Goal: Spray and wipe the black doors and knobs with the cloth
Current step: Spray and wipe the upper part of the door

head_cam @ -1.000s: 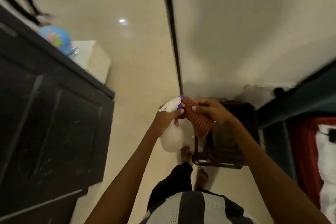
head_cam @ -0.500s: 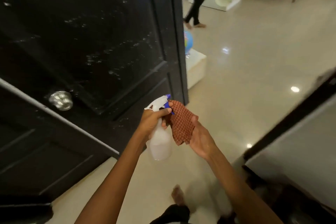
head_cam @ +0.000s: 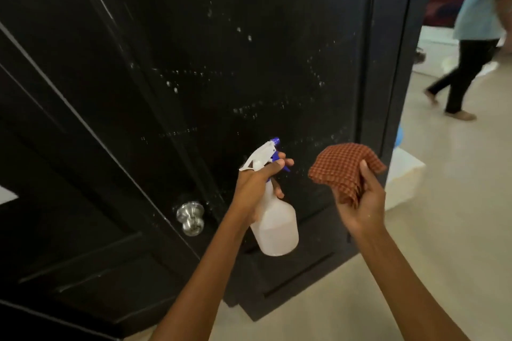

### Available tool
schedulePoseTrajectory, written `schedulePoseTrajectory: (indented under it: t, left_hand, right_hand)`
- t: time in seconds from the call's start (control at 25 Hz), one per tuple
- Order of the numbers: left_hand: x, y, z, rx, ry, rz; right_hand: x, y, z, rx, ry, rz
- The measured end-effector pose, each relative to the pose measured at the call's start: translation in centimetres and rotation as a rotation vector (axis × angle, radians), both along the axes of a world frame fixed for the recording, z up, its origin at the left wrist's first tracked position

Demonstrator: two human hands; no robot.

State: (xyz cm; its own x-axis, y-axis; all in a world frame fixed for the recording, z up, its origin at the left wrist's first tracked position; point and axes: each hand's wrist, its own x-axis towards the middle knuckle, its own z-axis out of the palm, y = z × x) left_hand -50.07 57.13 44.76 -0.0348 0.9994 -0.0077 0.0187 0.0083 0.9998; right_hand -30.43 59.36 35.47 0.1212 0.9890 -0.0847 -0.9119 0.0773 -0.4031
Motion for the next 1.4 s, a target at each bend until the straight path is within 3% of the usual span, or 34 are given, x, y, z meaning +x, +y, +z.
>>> schedulePoseTrajectory:
  t: [0.32,0.52,0.8,1.0,1.16,1.28,1.4]
  left_hand:
    - [5.1,8.5,16.9,0.350,0.147,0.112]
    - [11.4,12.4,26.4,0.551,0.164,0.202]
    - [17.8,17.7,38.8,0.707,0.177,0.318]
    - [19.8,20.8,45.6,0.741,0.225,0.405]
    - [20.8,23.4,48.9,0.743,0.287,0.470]
    - [21.7,24.7,49.5,0.730,0.295,0.446]
    - [22.0,26.1,50.1,0.714,0.326,0.431]
  right_hand:
    - [1.8,12.4,18.3,0.344,0.039,-0.105]
    - [6.4,17.8,30.7,0.540,-0.113,-0.384]
    - [12.7,29.8,45.1,0.987,-0.752,-0.870]
    - [16.0,37.3,52.9,0.879,-1.304,-1.316]
    - [16.3,40.1,56.8,0.795,-1.786,-1.112]
    - [17.2,39.5,57.6,0.855,-1.775,-0.930]
    - [18.7,39.1,58.5,0.875,-1.655,-0.953]
